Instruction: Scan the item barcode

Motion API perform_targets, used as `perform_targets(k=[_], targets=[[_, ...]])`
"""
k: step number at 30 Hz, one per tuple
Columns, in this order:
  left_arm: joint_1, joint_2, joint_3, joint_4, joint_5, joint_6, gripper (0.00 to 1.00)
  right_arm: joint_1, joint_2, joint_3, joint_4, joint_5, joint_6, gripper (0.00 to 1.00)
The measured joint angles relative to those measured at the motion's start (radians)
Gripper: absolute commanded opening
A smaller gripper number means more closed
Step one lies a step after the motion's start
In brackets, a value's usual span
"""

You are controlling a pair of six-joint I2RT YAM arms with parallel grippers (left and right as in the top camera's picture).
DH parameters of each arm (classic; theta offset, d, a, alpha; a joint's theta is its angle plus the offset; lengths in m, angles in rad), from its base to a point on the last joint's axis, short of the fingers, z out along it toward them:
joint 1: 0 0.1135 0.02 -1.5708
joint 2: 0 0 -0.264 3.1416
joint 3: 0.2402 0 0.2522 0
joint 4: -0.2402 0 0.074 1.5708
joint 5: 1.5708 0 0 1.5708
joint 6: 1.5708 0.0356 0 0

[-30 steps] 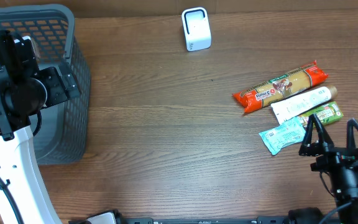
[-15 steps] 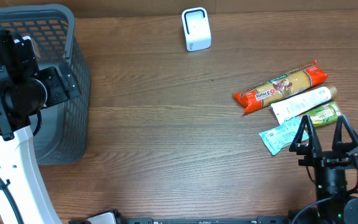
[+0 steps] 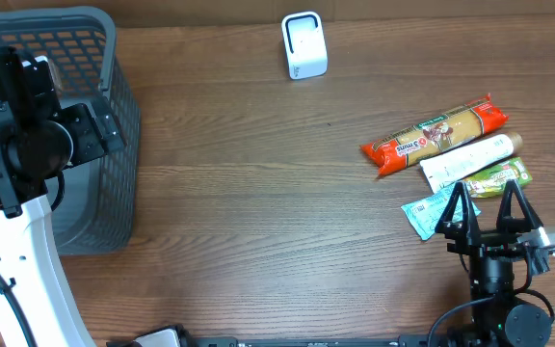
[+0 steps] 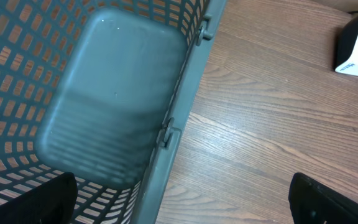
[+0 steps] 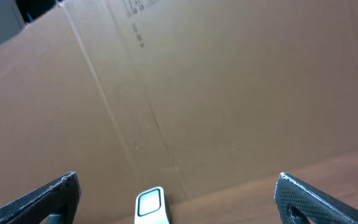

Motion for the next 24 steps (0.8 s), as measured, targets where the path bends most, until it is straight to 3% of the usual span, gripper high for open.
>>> perform_targets(k=[11, 19, 24], targets=[[0.0, 0.0, 0.0, 0.0, 0.0, 0.0, 1.0, 0.0, -0.001, -0.056, 0.016, 0.003, 0.0, 1.0], [0.0, 0.0, 0.0, 0.0, 0.0, 0.0, 1.0, 0.0, -0.004, -0.056, -0.284, 0.003, 0.0, 1.0], [0.0, 0.0, 0.0, 0.0, 0.0, 0.0, 1.0, 0.0, -0.002, -0.056, -0.295, 0.002, 0.0, 1.0]])
